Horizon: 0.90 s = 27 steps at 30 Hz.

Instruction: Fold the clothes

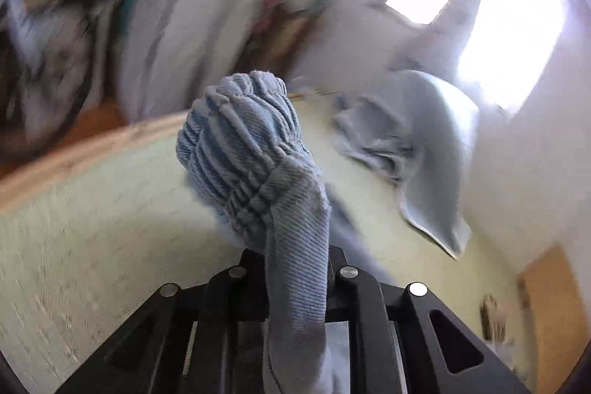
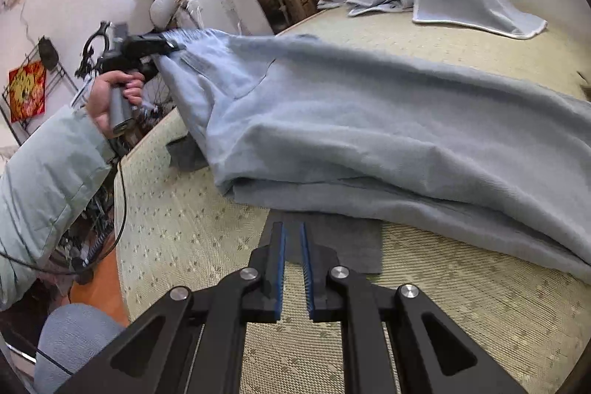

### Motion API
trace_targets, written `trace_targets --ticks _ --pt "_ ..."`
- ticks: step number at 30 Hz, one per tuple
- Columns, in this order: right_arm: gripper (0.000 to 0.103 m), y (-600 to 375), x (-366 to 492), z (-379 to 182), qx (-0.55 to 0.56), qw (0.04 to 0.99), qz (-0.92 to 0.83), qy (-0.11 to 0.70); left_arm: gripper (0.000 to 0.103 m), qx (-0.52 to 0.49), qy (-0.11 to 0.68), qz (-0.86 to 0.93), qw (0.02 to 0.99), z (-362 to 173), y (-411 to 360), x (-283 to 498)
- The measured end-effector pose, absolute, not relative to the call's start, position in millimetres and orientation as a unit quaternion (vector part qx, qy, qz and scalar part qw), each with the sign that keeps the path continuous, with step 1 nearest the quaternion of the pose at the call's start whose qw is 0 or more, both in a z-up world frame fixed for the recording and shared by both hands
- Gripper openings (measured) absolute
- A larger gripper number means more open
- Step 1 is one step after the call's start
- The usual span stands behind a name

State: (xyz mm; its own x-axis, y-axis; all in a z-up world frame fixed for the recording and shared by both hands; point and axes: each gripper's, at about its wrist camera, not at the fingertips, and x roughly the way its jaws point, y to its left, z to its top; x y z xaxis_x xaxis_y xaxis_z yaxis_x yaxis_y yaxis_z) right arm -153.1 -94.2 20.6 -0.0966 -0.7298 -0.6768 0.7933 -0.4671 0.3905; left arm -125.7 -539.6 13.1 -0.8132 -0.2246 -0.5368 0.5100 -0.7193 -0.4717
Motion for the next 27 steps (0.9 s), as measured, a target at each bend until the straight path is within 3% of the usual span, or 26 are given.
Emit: trace_targets --ticks 4,6,8,10,17,21,24,27 --pt "0.009 -82.2 -174.6 34.2 0.422 0.498 -0.757 0.010 0.016 0.219 0.259 -0.928 0.155 51.8 -488.1 -137.8" --pt "0.024 -88.3 -194.2 45.5 0.408 0.492 -0.769 0.015 0.016 0.215 0.231 -0.940 0.129 71.1 -462.3 -143.9" --pt "0.046 -103.2 -221.2 56.3 0.392 0.502 -0.770 0.020 0.016 0.213 0.233 -0.941 0.123 72.6 -459.6 -132.8" --pt "0.052 -131.4 -256.0 54.3 0.401 0.505 -0.764 0.029 0.016 0.212 0.234 -0.941 0.123 74.2 -451.2 -133.4" --pt "0.049 -232.5 -339.8 0.3 0.495 0.477 -0.718 0.104 0.016 0.227 0.212 -0.945 0.106 82.0 -454.5 -123.1" --pt "0.042 -266.8 -373.2 -16.3 0.525 0.440 -0.718 0.121 0.016 0.231 0.181 -0.951 0.094 86.0 -441.2 -117.0" --pt "0.039 -266.9 -415.6 3.2 0.507 0.370 -0.777 0.049 0.016 0.234 0.156 -0.957 0.075 89.0 -426.6 -112.6" --pt "0.043 -250.3 -431.3 19.5 0.492 0.322 -0.809 -0.014 0.016 0.239 0.111 -0.963 0.051 92.2 -402.5 -115.5"
